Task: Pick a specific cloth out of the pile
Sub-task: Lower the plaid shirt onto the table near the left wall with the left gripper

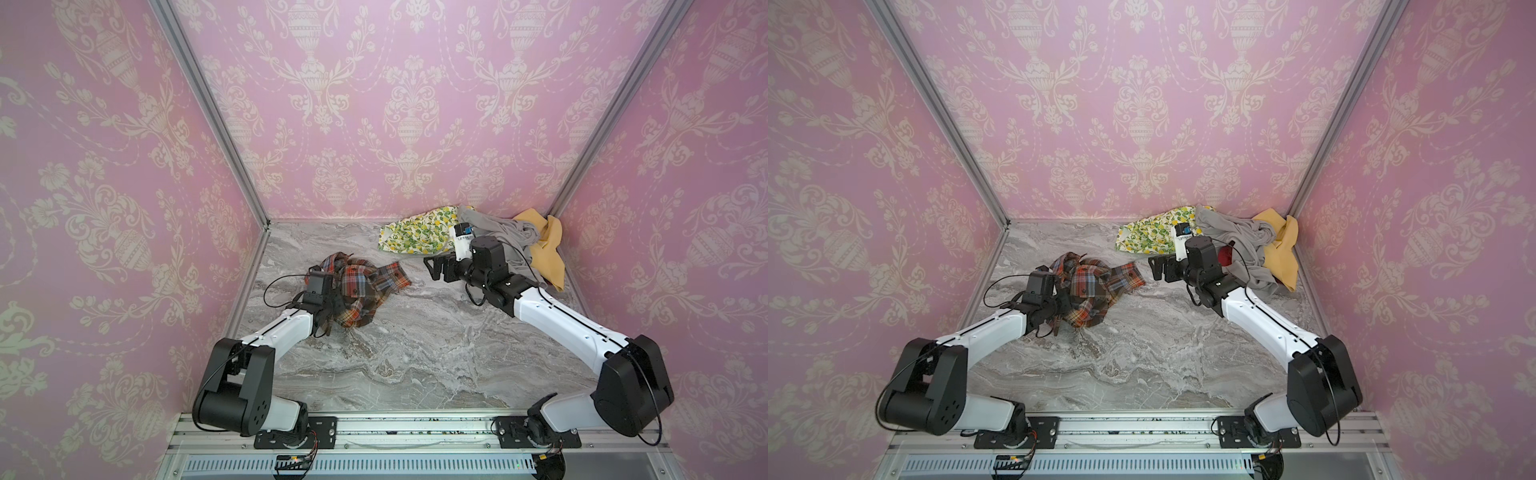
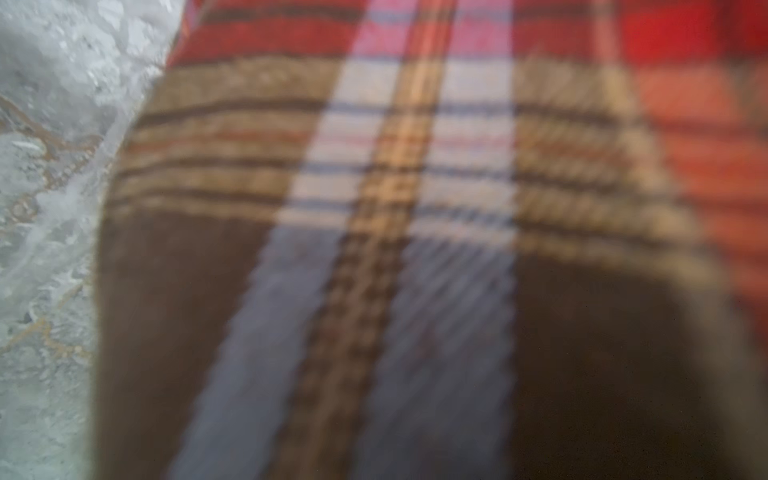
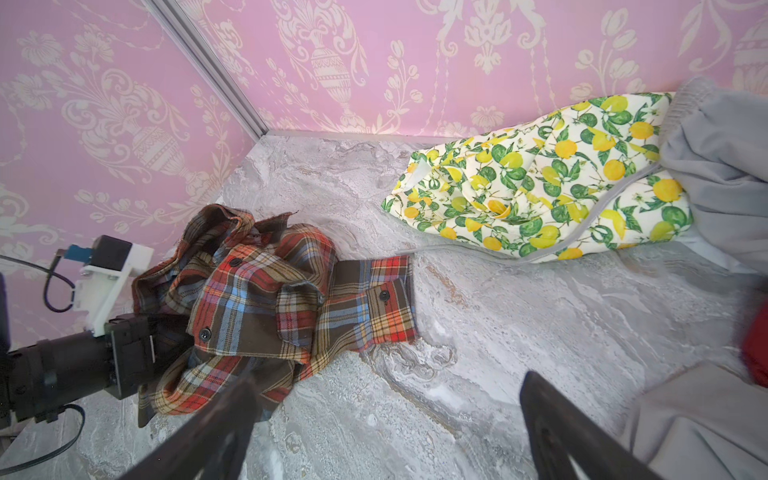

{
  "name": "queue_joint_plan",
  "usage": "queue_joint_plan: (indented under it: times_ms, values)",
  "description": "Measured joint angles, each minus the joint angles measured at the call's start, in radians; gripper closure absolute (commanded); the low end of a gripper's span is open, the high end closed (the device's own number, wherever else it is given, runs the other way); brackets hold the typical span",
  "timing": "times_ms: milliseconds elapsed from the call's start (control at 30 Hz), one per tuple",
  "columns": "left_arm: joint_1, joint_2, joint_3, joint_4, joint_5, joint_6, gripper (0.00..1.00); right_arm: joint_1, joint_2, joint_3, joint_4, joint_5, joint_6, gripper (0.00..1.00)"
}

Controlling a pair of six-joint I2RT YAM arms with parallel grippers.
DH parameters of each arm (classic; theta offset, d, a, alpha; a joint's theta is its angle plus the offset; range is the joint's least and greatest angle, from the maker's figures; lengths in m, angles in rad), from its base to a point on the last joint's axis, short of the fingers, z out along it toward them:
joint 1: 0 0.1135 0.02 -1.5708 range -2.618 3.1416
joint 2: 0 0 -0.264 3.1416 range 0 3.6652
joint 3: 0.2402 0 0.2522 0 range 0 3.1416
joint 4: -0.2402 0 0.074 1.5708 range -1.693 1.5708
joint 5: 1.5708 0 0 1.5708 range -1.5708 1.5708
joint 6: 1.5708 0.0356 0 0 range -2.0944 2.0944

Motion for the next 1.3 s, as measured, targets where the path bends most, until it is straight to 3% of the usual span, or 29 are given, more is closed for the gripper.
queue_joint_plan:
  times_ms: [233,500,933,1300]
  values:
    - [-0.006,0.17,0.189,-0.167,-0.128,-0.065,1.0,-0.022,0.001,-0.019,0.003,0.001,0.001,0.01]
    - [0.02,0.311,0.367,-0.34,-0.21,-0.232,1.0,-0.047,0.007,-0.019,0.003,-0.001,0.001,0.01]
    - [0.156,0.318,0.432,-0.499,-0.223,-0.548,1.0,-0.085,0.065,-0.019,0.008,-0.038,0.002,0.01]
    - [0.183,0.301,0.445,-0.547,-0.225,-0.872,1.0,-0.097,0.097,-0.004,0.023,-0.073,0.002,0.01]
